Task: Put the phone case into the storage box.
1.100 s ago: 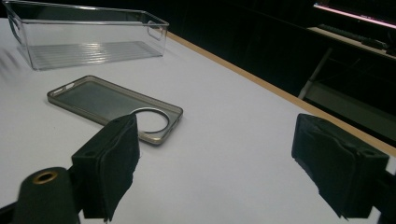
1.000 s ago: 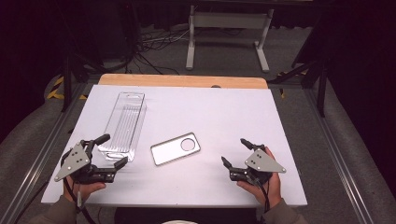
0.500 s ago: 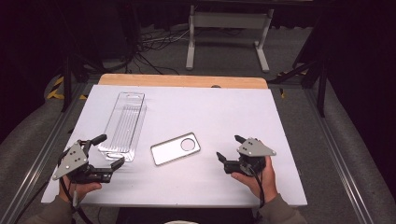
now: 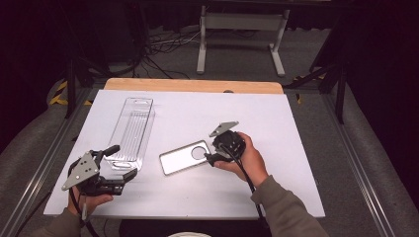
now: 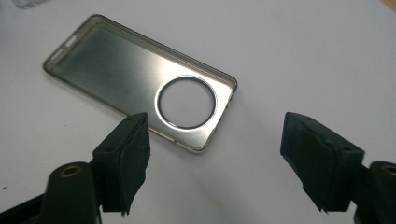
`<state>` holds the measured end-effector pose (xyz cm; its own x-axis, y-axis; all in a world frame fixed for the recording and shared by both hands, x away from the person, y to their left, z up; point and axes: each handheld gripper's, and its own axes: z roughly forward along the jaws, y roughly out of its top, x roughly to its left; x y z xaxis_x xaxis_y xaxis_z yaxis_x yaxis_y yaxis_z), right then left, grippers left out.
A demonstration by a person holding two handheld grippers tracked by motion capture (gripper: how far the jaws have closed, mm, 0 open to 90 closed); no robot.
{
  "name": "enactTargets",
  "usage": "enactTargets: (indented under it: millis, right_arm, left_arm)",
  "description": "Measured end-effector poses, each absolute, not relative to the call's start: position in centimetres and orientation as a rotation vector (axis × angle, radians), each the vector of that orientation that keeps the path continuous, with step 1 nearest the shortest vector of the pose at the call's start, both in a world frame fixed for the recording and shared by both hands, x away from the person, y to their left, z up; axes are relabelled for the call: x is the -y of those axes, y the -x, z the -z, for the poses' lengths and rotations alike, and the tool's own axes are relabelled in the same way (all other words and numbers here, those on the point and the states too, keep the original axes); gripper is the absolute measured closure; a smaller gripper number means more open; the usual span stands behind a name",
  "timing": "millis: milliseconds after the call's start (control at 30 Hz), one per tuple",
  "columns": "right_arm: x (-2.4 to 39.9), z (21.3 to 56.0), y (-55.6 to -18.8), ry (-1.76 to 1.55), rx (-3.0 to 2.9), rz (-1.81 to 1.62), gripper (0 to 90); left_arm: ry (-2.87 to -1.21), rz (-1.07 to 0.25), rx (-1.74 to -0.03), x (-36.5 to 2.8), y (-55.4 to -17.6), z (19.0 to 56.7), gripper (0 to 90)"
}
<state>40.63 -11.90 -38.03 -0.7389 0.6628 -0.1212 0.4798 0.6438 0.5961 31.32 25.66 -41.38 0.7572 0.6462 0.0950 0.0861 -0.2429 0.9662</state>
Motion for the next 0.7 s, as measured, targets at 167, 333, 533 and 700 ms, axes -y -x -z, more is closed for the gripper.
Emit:
enactTargets:
  millis: [167, 333, 533, 700]
  right_arm:
    - [10.9, 39.0, -42.7, -0.981, -2.618, -0.669, 33.1]
    - [10.4, 40.7, -44.5, -1.074, -2.667, -0.595, 50.2]
    - [10.3, 41.2, -45.1, -1.100, -2.669, -0.573, 61.8]
    - [10.0, 41.2, -45.1, -1.106, -2.645, -0.540, 70.0]
  left_arm:
    - [-1.774, -0.587, -0.570, -25.5, -31.3, 41.4, 9.2]
    - [-1.787, -0.580, -0.558, -25.4, -31.3, 41.5, 9.3]
    - [-1.789, -0.569, -0.561, -25.4, -31.3, 41.6, 9.6]
    - [-1.792, -0.567, -0.561, -25.3, -31.3, 41.6, 9.9]
